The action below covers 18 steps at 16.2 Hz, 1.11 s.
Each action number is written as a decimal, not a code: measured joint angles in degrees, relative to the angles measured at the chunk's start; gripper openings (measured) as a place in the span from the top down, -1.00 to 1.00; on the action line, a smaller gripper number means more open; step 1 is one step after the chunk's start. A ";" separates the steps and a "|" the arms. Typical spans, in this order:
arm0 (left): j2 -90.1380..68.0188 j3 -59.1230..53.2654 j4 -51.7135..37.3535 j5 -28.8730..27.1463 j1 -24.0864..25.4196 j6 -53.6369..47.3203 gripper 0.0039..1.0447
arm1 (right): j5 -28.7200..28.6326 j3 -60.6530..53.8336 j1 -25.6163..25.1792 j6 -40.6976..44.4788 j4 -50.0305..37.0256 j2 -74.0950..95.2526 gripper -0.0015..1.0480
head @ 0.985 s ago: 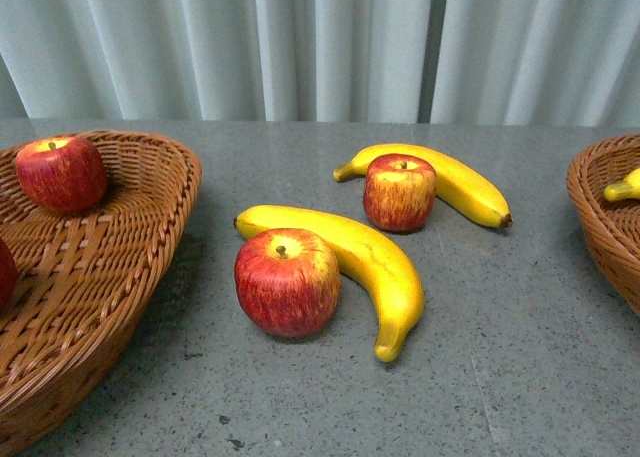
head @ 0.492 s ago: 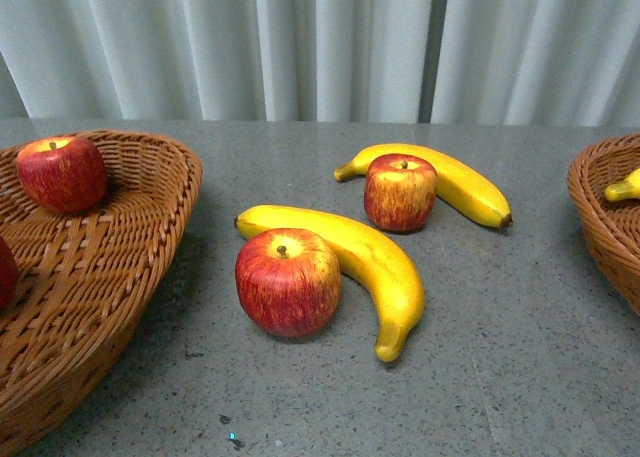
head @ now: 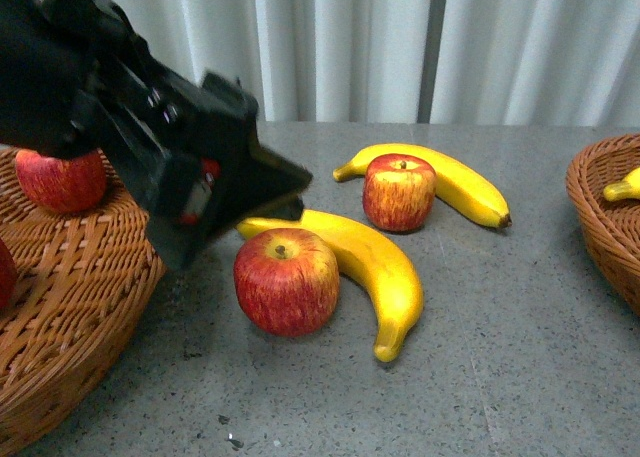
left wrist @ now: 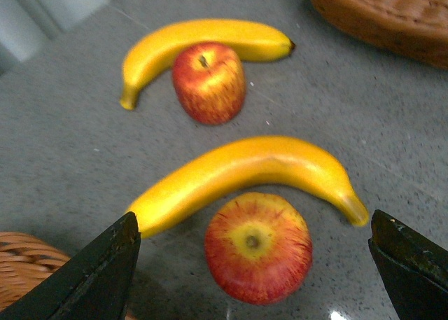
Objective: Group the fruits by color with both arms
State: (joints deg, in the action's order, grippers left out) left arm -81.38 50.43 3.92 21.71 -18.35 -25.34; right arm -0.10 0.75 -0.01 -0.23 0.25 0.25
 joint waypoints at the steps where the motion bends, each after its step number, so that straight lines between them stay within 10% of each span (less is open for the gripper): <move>1: -0.79 0.20 0.46 -0.09 -0.31 -0.59 -0.88 | 0.00 0.00 0.00 0.00 0.00 0.00 -0.87; 18: -14.51 3.15 -4.33 -4.57 -3.37 -0.70 -0.88 | 0.00 0.00 0.00 0.00 0.00 0.00 -0.87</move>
State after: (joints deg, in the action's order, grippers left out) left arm -95.90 53.58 -0.40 17.15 -21.71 -26.04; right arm -0.10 0.75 -0.01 -0.23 0.25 0.25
